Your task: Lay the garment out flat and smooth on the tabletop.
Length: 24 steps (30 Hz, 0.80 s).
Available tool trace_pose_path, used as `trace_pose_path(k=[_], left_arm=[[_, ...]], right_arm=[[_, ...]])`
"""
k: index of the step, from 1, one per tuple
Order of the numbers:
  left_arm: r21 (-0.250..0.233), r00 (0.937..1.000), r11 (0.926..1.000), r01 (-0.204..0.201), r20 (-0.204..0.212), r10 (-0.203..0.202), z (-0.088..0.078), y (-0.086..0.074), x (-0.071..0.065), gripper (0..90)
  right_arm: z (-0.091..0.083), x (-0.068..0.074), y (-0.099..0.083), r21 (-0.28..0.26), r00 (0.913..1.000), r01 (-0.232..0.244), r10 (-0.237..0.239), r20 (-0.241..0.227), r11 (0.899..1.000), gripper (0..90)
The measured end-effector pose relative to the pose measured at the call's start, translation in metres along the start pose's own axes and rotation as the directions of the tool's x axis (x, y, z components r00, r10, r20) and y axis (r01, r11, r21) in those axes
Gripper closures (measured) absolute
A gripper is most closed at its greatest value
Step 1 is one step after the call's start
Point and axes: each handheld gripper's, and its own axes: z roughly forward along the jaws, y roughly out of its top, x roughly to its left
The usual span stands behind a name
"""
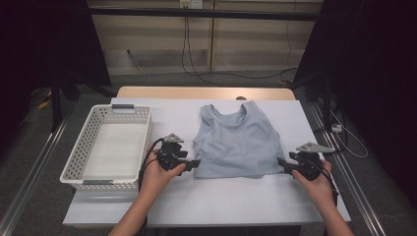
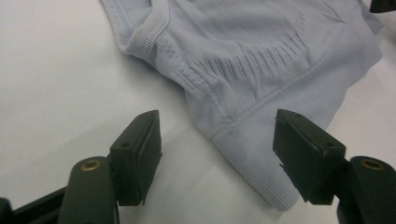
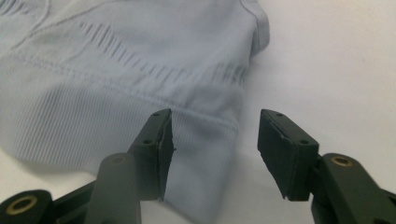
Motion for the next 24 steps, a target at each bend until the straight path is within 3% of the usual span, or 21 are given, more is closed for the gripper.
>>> trace_pose_path(k=[4, 8, 13, 17, 19, 24], left_arm=[[0.01, 1.0, 0.9999, -0.001, 0.009, 0.001, 0.005, -0.001, -0.003, 36.1], [0.028, 0.9999, 0.9996, 0.008, -0.009, -0.007, 0.011, -0.002, -0.005, 40.1], [0.036, 0.9996, 0.9994, 0.0, -0.027, 0.001, 0.012, -0.003, -0.004, 46.9], [0.043, 0.9998, 0.999, 0.01, -0.014, -0.01, 0.013, -0.002, -0.005, 50.4], [0.051, 0.9997, 0.9987, 0.006, -0.026, -0.005, 0.014, -0.001, -0.007, 57.7], [0.06, 0.9997, 0.998, 0.02, -0.012, -0.019, 0.016, -0.001, -0.008, 72.5]], right_arm=[[-0.004, -0.003, -0.008, 0.011, 0.9999, -0.016, 0.016, 0.002, 1.0, 46.6], [0.001, -0.005, -0.014, 0.029, 0.9996, -0.025, 0.026, -0.011, 0.999, 51.3], [0.005, -0.004, -0.015, 0.036, 0.9978, -0.032, 0.034, -0.056, 0.999, 66.8], [0.005, -0.002, -0.017, 0.026, 0.997, -0.045, 0.047, -0.062, 0.999, 76.4], [0.004, -0.001, -0.017, 0.024, 0.9973, -0.035, 0.037, -0.063, 0.999, 84.7], [0.004, -0.001, -0.017, 0.024, 0.9971, -0.033, 0.035, -0.068, 0.999, 86.3]])
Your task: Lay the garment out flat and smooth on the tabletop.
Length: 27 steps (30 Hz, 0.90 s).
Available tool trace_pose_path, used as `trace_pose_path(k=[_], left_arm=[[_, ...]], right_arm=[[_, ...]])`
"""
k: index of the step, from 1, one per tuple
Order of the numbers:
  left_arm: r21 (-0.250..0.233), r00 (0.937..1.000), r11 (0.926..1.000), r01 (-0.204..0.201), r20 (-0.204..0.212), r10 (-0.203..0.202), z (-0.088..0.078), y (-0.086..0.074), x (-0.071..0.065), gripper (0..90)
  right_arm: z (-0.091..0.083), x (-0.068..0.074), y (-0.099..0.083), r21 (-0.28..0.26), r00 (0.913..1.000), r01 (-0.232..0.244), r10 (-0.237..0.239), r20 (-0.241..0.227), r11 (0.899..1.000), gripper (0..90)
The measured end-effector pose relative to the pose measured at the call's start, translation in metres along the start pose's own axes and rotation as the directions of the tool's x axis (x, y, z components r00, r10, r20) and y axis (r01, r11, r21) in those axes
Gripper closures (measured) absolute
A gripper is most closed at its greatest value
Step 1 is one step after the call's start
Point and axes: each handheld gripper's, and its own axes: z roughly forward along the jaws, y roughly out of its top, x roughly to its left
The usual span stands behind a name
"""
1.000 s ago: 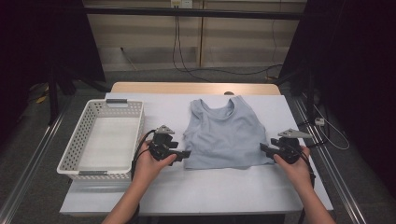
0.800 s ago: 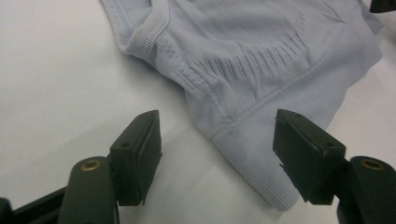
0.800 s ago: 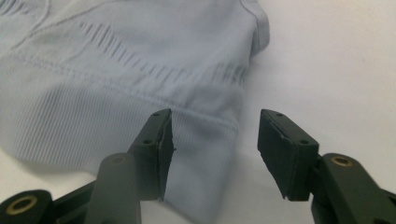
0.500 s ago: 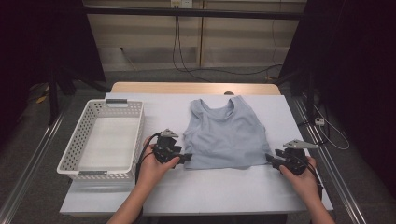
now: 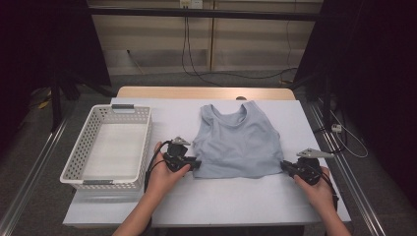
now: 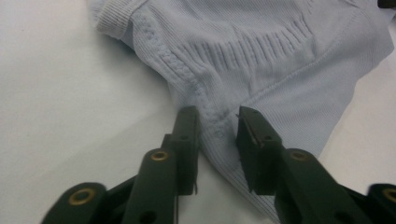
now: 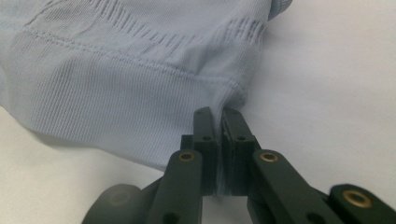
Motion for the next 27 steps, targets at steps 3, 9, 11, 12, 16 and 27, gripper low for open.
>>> trace_pose_path(k=[3, 9, 11, 12, 16, 27], left_arm=[[0.027, 0.9986, 0.999, 0.036, 0.039, -0.037, 0.0, 0.001, 0.001, 83.7], [0.017, 0.9959, 0.9987, 0.047, 0.076, -0.048, -0.019, 0.012, -0.001, 85.6], [0.004, 0.9943, 0.9982, 0.059, 0.088, -0.059, -0.027, 0.014, 0.0, 85.7], [0.0, 0.9938, 0.9984, 0.057, 0.095, -0.057, -0.03, 0.014, 0.0, 85.7], [0.021, 0.9908, 0.9971, 0.073, 0.112, -0.075, -0.036, 0.011, 0.003, 85.7], [0.063, 0.9917, 0.9958, 0.067, 0.106, -0.073, -0.052, 0.004, 0.001, 85.7]], right_arm=[[0.0, -0.001, 0.0, 0.001, 0.9999, -0.014, 0.014, -0.008, 1.0, 86.8], [-0.006, -0.004, 0.002, -0.009, 0.9989, -0.04, 0.04, -0.026, 0.999, 87.1], [-0.01, -0.004, 0.004, -0.016, 0.9985, -0.039, 0.038, -0.039, 0.999, 87.2], [-0.013, -0.002, 0.004, -0.015, 0.9981, -0.041, 0.04, -0.047, 0.999, 87.2], [-0.02, 0.005, 0.005, -0.006, 0.9977, -0.026, 0.026, -0.063, 1.0, 87.3], [-0.031, 0.027, -0.002, 0.008, 0.9959, 0.022, -0.021, -0.088, 1.0, 87.2]])
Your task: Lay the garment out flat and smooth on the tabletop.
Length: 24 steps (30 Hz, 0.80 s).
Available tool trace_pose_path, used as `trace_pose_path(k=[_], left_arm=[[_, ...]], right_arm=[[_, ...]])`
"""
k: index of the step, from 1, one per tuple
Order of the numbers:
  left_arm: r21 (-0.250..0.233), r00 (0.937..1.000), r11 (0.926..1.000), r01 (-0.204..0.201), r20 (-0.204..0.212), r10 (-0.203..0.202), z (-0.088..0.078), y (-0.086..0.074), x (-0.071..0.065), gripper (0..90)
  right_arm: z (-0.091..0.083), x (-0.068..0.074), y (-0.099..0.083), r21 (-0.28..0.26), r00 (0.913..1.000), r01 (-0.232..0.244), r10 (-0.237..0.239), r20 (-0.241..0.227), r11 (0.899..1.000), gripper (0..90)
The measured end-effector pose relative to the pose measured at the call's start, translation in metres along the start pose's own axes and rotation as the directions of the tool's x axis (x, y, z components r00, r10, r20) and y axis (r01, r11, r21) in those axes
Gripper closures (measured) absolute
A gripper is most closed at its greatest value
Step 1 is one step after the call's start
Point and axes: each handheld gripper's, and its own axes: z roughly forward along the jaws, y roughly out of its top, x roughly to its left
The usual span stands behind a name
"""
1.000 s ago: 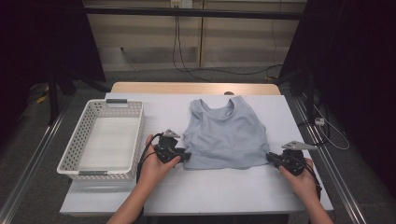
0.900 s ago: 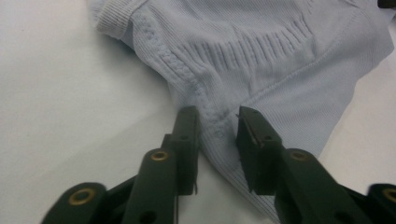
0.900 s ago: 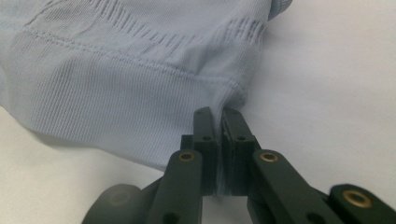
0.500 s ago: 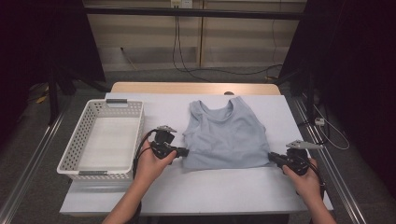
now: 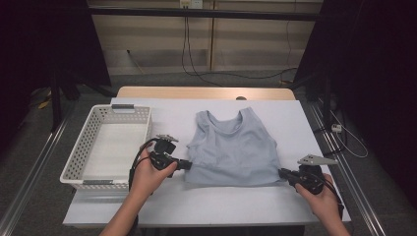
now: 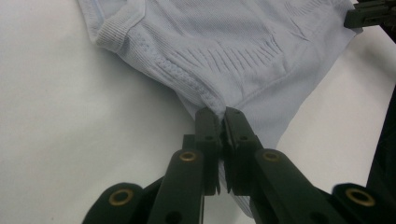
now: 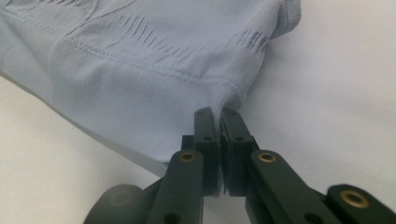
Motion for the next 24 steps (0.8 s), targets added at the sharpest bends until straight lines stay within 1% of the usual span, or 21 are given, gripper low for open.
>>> trace_pose_path(k=[3, 4, 7, 8, 10, 11, 16, 20, 23, 24], left_arm=[[0.006, 1.0, 1.0, 0.002, -0.005, -0.002, -0.002, -0.002, 0.0, 85.7], [0.011, 1.0, 0.9999, 0.003, -0.006, -0.002, -0.003, -0.002, 0.0, 85.7], [0.019, 0.9998, 0.9998, -0.001, -0.02, 0.001, -0.004, -0.004, -0.002, 85.7], [0.023, 0.9997, 0.9997, -0.008, -0.024, 0.008, -0.004, -0.004, -0.003, 85.7], [0.026, 0.9996, 0.9996, -0.004, -0.028, 0.005, -0.006, -0.005, -0.003, 85.7], [0.021, 0.9996, 0.9998, 0.0, -0.027, 0.0, -0.006, -0.006, -0.003, 85.7], [0.025, 0.9996, 0.9996, 0.009, -0.026, -0.009, -0.01, -0.011, -0.001, 85.7], [0.03, 0.9995, 0.9995, 0.008, -0.031, -0.007, -0.013, -0.013, -0.001, 85.7], [0.024, 0.9994, 0.9996, 0.014, -0.033, -0.013, -0.013, -0.014, -0.002, 85.7], [0.031, 0.9995, 0.9995, 0.009, -0.031, -0.008, -0.014, -0.015, -0.002, 85.7]], right_arm=[[0.0, 0.004, -0.002, 0.008, 0.9999, 0.005, -0.005, -0.01, 1.0, 87.1], [0.0, 0.005, -0.003, 0.009, 0.9999, 0.014, -0.013, -0.01, 1.0, 87.1], [0.002, 0.007, -0.005, 0.016, 0.9997, 0.019, -0.019, -0.015, 1.0, 87.1], [0.003, 0.007, -0.005, 0.015, 0.9996, 0.021, -0.021, -0.018, 1.0, 87.1], [0.004, 0.008, -0.004, 0.019, 0.9996, 0.022, -0.021, -0.019, 1.0, 87.1], [0.004, 0.008, -0.004, 0.019, 0.9994, 0.027, -0.027, -0.022, 0.999, 87.1], [0.002, 0.013, -0.004, 0.019, 0.9984, 0.047, -0.046, -0.033, 0.999, 87.1], [-0.001, 0.019, -0.005, 0.018, 0.9974, 0.057, -0.056, -0.045, 0.998, 87.1], [0.0, 0.021, -0.005, 0.018, 0.997, 0.066, -0.066, -0.041, 0.998, 87.1], [0.0, 0.021, -0.006, 0.019, 0.9967, 0.07, -0.07, -0.041, 0.997, 87.1]])
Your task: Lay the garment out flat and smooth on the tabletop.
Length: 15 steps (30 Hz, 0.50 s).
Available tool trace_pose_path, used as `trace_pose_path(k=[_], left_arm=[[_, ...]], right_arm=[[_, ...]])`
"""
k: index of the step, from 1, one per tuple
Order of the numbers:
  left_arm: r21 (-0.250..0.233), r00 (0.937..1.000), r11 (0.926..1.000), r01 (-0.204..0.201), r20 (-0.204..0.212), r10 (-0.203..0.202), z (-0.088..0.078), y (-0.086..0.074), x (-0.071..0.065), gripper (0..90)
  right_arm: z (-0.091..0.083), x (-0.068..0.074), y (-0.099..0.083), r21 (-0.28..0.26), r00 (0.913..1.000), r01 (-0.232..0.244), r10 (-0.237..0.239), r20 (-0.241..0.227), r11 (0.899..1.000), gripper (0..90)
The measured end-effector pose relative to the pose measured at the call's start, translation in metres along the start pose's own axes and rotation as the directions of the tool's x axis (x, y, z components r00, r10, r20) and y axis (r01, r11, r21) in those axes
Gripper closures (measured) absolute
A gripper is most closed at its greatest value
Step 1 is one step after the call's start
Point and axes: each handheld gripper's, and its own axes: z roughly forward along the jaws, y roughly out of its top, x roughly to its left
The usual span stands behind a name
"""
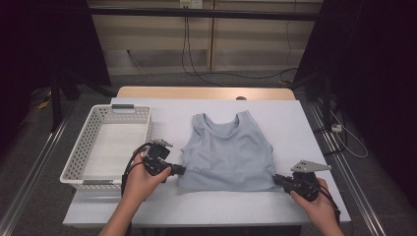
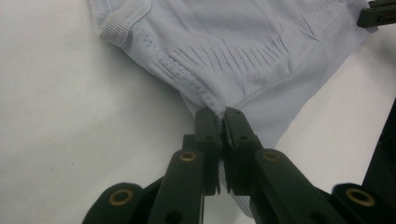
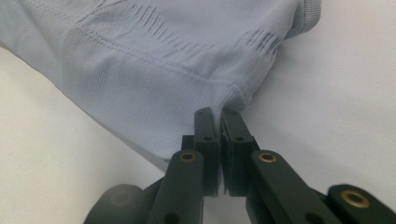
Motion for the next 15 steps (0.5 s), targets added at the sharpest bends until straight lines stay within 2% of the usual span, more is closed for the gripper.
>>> trace_pose_path(k=[9, 15], left_arm=[[0.002, 1.0, 1.0, 0.003, 0.003, -0.003, -0.004, -0.004, -0.002, 85.7], [0.024, 1.0, 0.9997, -0.01, 0.001, 0.01, -0.005, -0.01, -0.005, 85.6]], right_arm=[[-0.007, 0.005, -0.002, -0.012, 0.9998, 0.008, -0.008, -0.019, 1.0, 87.2], [-0.012, 0.009, -0.007, -0.013, 0.9994, 0.012, -0.012, -0.034, 1.0, 87.2]])
